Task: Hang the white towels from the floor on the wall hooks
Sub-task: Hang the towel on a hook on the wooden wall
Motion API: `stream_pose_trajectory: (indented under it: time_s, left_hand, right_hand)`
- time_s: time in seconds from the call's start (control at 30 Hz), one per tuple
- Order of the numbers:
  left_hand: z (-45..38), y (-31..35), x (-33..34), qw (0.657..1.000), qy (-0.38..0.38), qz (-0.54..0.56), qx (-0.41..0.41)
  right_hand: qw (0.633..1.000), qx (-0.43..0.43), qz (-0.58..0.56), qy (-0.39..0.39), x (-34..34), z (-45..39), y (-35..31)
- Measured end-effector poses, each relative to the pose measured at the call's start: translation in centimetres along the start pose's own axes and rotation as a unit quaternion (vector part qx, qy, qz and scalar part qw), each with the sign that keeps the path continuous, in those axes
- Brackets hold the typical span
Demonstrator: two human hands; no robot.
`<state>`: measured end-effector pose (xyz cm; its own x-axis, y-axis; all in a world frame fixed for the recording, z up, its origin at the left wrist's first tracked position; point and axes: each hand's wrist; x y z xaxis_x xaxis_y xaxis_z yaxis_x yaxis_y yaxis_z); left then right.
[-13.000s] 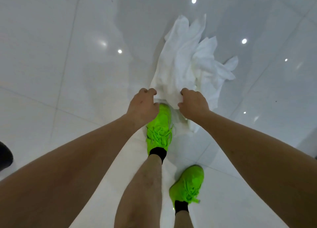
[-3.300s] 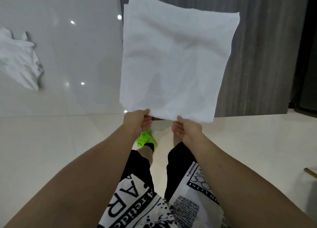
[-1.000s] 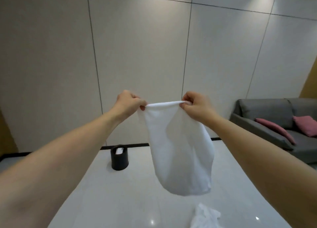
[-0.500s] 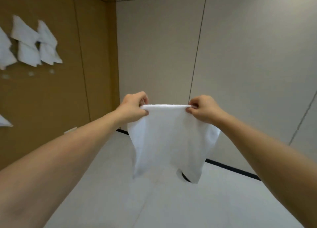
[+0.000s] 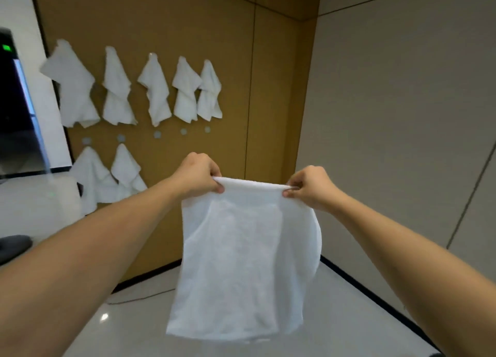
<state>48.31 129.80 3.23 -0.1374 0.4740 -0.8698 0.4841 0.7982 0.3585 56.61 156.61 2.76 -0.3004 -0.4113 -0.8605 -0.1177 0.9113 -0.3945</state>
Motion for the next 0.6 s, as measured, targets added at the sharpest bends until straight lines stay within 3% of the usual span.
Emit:
stream_pose_trajectory:
  time_s: [0.2,0.37,0.6]
  left_hand:
    - [-5.2,-8.9,0.2,0.995,0.015,-0.017,-0.095]
    - [-10.6,-16.3,1.2,0.994,-0.004,-0.005,-0.108]
    - [-19.7,-25.9,3.3,0.972,-0.068,0.132,-0.182]
  right_hand:
    - [0.997,-0.024,-0.073,-0.024,7.1,-12.1,-1.4]
    - [0.989,-0.040,-0.141,-0.019,13.4,-20.4,-3.6]
    - [0.985,-0.064,-0.160,-0.018,20.7,-33.8,-9.0]
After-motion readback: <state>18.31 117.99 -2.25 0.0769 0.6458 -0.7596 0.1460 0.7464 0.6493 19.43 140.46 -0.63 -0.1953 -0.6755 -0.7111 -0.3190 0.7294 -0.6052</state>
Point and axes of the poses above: each hand's wrist, its own z-axis away from the middle knuckle, its own x-axis out of the palm, y = z × x, and after that the axes turned 2 degrees about -z, right-handed
